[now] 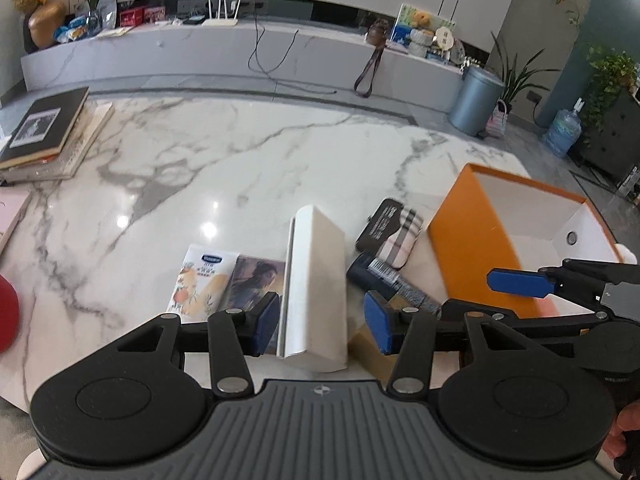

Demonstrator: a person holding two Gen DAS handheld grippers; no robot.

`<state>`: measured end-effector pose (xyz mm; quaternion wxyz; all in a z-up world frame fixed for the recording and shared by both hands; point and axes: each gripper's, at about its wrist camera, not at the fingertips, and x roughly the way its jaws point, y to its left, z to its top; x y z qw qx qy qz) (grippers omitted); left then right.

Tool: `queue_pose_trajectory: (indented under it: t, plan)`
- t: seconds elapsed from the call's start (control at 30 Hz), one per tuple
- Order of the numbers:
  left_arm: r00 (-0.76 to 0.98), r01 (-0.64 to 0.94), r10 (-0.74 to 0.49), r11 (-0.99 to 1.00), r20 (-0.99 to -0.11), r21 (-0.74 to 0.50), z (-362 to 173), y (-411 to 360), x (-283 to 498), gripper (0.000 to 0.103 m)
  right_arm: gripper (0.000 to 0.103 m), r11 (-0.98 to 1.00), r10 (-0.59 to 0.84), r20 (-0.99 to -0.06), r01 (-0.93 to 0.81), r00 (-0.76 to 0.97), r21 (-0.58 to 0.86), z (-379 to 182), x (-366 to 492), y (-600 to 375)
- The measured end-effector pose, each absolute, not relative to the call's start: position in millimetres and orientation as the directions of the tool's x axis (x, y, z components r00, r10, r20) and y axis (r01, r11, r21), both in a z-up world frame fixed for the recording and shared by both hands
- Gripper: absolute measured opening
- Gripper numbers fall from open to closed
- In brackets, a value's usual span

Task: Organize rigid objects
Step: 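Move both tools back toward the brown cube and white box on the table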

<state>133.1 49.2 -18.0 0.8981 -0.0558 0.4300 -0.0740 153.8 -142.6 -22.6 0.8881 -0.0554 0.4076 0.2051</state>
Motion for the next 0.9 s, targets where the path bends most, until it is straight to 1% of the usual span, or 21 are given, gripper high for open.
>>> queue_pose_trajectory:
  t: [0.2, 0.3, 0.47, 0.5, 0.7, 0.77, 0.83, 0.9]
  plan:
    - [0.568, 0.063, -0.167, 0.985, -0.806, -0.16, -43, 57, 151, 0.058, 0.056, 0.897, 0.317, -0.786, -0.437, 0.531, 0.067, -42, 165, -125]
    - [0.545, 0.063, -0.169, 0.985, -0.821, -0.161, -54, 57, 160, 0.058, 0.057, 0.883, 0.303, -0.795, -0.469, 0.525, 0.026, -49, 167, -114]
    - [0.518, 0.065, -0.176, 0.984, -0.837, -0.167, -67, 55, 174, 0.058, 0.057, 0.88, 0.296, -0.826, -0.474, 0.48, 0.04, -67, 178, -109]
    - [0.514, 0.068, -0.178, 0.984, -0.839, -0.167, -70, 54, 176, 0.058, 0.059, 0.88, 0.299, -0.828, -0.473, 0.474, 0.047, -70, 180, -109]
    - [0.496, 0.094, -0.182, 0.983, -0.849, -0.156, -81, 44, 187, 0.058, 0.061, 0.877, 0.338, -0.824, -0.471, 0.456, 0.1, -74, 186, -111]
    - [0.491, 0.101, -0.18, 0.984, -0.852, -0.149, -84, 41, 190, 0.056, 0.061, 0.875, 0.35, -0.825, -0.469, 0.444, 0.119, -74, 187, -110]
    - [0.511, 0.12, -0.161, 0.986, -0.845, -0.115, -85, 36, 191, 0.047, 0.062, 0.87, 0.362, -0.828, -0.475, 0.428, 0.134, -76, 186, -109]
    - [0.52, 0.128, -0.156, 0.986, -0.84, -0.105, -85, 35, 189, 0.047, 0.062, 0.868, 0.352, -0.834, -0.482, 0.425, 0.121, -78, 184, -106]
